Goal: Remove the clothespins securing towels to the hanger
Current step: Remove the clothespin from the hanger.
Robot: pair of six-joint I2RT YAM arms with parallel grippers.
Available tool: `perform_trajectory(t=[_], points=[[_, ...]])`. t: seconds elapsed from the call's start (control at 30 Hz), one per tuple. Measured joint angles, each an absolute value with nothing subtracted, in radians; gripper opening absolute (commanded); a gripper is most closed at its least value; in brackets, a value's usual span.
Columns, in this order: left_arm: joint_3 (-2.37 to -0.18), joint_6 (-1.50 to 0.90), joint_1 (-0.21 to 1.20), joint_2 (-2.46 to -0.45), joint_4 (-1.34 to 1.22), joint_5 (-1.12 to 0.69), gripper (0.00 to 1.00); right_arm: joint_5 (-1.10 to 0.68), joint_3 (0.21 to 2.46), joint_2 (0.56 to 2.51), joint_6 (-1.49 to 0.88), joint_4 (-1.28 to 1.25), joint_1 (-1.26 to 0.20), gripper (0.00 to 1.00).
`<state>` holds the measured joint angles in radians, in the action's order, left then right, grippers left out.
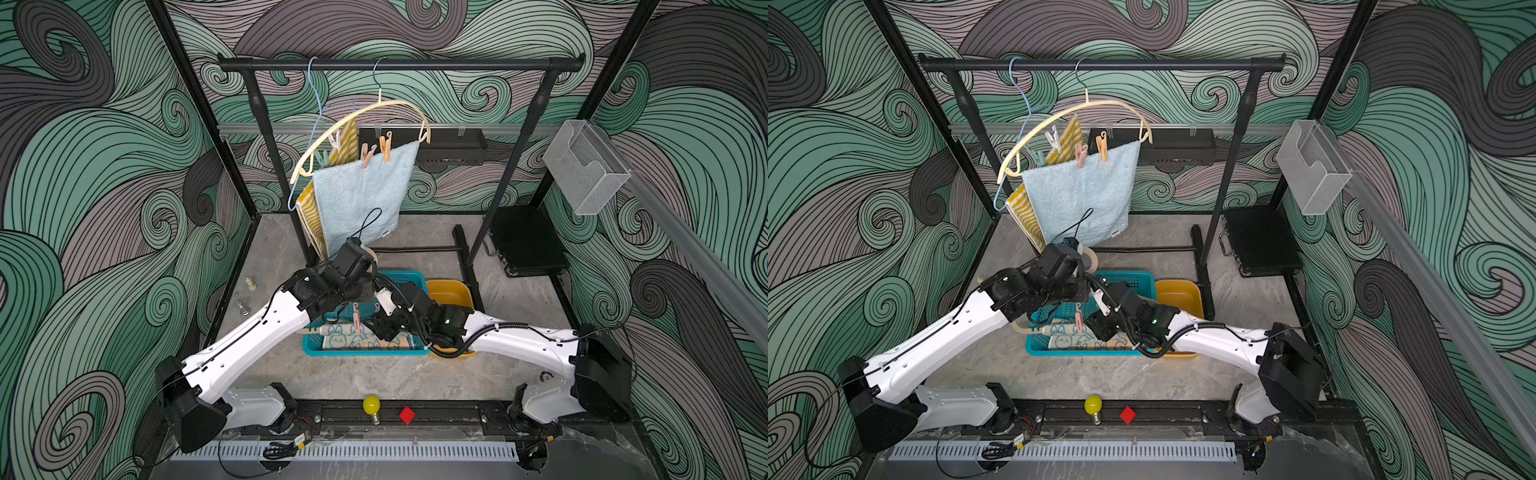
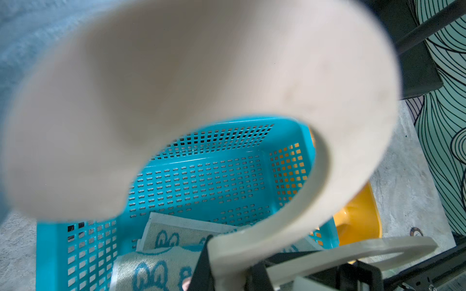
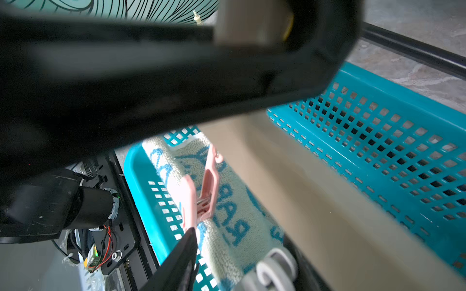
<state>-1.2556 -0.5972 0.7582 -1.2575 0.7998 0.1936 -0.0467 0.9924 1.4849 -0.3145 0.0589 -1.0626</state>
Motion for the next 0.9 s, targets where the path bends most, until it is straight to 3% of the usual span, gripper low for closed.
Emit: perform_trajectory(t=[0.37, 0.9], points=[[-1.256, -0.592, 0.758, -1.257, 0.809, 0.193, 0.00, -0.146, 0.943, 1.474, -0.319, -0.025, -1.031, 0.56], [-1.255, -0.560, 0.758, -1.243, 0.809, 0.180, 0.00, -0.253, 0.902, 1.457, -0.331, -0.097, -0.993, 0.48]])
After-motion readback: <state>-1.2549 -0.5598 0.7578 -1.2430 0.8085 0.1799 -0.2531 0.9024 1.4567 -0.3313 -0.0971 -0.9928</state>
